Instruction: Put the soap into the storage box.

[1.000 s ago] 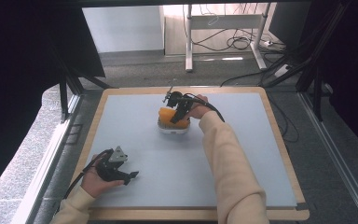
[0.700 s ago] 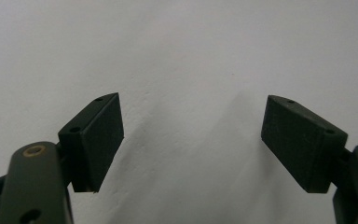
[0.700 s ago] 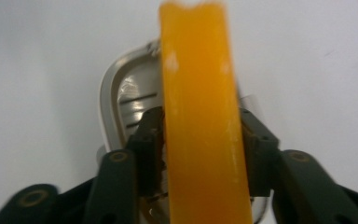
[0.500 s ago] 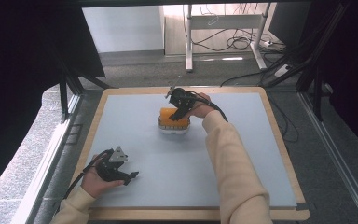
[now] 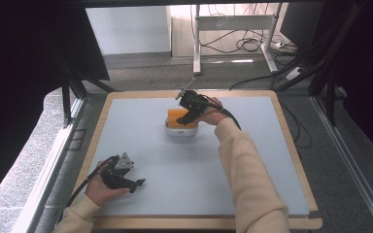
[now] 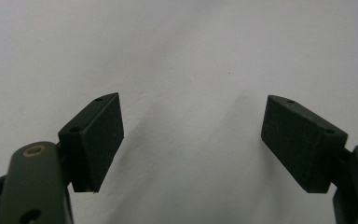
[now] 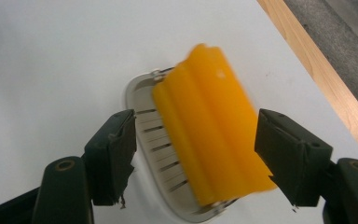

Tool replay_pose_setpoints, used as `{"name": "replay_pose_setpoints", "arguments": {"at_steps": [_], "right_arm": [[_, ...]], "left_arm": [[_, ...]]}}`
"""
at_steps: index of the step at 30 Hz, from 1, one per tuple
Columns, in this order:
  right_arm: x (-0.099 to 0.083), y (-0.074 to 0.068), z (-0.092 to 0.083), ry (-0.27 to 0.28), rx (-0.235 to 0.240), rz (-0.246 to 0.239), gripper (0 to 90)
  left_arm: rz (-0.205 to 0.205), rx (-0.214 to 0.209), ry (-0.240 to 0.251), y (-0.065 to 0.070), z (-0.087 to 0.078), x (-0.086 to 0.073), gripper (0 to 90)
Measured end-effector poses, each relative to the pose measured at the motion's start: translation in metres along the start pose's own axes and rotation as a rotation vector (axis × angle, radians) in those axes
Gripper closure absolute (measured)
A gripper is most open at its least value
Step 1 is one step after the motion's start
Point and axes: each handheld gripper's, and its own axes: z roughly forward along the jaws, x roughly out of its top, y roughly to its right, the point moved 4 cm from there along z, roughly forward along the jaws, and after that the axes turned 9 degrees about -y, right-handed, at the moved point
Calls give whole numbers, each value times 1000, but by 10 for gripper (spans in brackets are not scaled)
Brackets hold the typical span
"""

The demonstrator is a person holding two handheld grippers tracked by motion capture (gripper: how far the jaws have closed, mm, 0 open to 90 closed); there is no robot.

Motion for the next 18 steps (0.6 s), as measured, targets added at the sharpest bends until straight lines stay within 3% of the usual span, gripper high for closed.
{"name": "replay_pose_setpoints", "arguments": {"at_steps": [10, 14, 18], "right_arm": [[-27, -11, -11, 49, 1, 84, 294], [-53, -19, -20, 80, -24, 143, 294], [-69, -24, -25, 100, -37, 167, 291]], "left_arm": [[-7, -25, 22, 3, -3, 2, 210], [-3, -17, 11, 4, -1, 2, 210], [-5, -18, 10, 4, -1, 2, 210]]}}
